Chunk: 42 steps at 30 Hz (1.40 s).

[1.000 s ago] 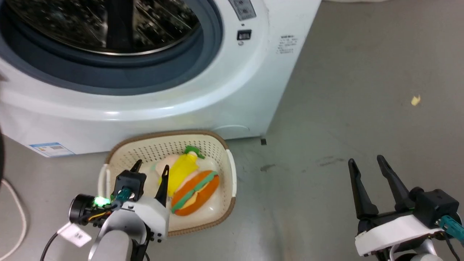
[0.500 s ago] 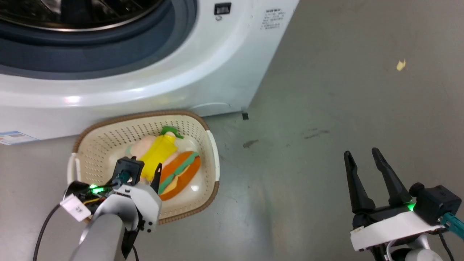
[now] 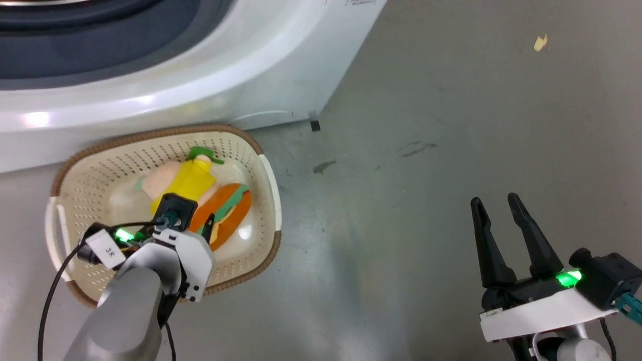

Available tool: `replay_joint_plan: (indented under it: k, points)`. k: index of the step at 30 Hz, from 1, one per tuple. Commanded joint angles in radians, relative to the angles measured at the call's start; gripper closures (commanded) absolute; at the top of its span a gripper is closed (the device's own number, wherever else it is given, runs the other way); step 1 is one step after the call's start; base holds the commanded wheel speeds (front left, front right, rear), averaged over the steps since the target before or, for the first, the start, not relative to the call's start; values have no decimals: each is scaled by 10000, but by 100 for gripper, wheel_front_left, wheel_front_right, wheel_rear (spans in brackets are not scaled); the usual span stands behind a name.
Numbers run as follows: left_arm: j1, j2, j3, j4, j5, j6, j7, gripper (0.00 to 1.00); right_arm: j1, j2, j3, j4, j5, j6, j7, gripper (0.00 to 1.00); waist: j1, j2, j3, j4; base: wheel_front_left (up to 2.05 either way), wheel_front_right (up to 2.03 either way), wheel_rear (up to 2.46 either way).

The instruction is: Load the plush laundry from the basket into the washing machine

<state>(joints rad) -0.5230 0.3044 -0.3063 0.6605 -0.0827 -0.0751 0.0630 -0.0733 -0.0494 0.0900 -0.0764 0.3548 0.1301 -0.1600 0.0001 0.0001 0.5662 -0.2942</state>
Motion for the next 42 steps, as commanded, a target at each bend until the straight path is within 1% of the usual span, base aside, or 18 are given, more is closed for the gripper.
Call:
replay_joint_plan:
  k: [1,7,11,26,33,37,38,39,40,42]
  points:
    - [-361,120,-191,266,-62,-70,72,0,-202,-5,45,-91,164,4,-89,0,-1,-1,259,-144,0,0,0]
    - [-1132,363,-600,933,-276,-135,487,0,-214,-6,84,-171,477,4,-214,0,-1,-1,833,-341,0,0,0]
    - [-1582,499,-1077,1328,-411,-179,832,0,-255,-6,122,-201,709,4,-298,0,-1,-1,1204,-474,0,0,0]
    - [-3433,1507,-3372,2277,-1464,-342,2131,0,-323,-7,324,-371,1603,5,-609,0,-1,-1,2541,-1012,0,0,0]
    - [-4242,1993,-3916,3042,-1579,-365,2364,0,-385,-7,369,-451,1974,5,-755,0,-1,-1,3142,-1268,0,0,0]
    - [-4508,2125,-4084,3356,-1707,-369,2389,0,-395,-8,392,-486,2124,6,-817,0,-1,-1,3388,-1375,0,0,0]
    - [-4673,2206,-4208,3590,-1798,-379,2465,11,-423,-8,409,-493,2222,6,-858,0,-1,-1,3553,-1442,0,0,0]
    - [-4673,2206,-4208,3590,-1798,-379,2465,11,-423,-8,409,-493,2222,6,-858,0,-1,-1,3553,-1442,0,0,0]
    - [-4818,2263,-4304,3792,-1943,-407,2496,100,-478,-8,435,-475,2328,6,-900,0,-1,-1,3705,-1513,0,0,0]
    - [-4874,2301,-4353,3900,-2021,-423,2508,100,-516,-8,462,-460,2383,6,-920,0,-1,-1,3769,-1555,0,0,0]
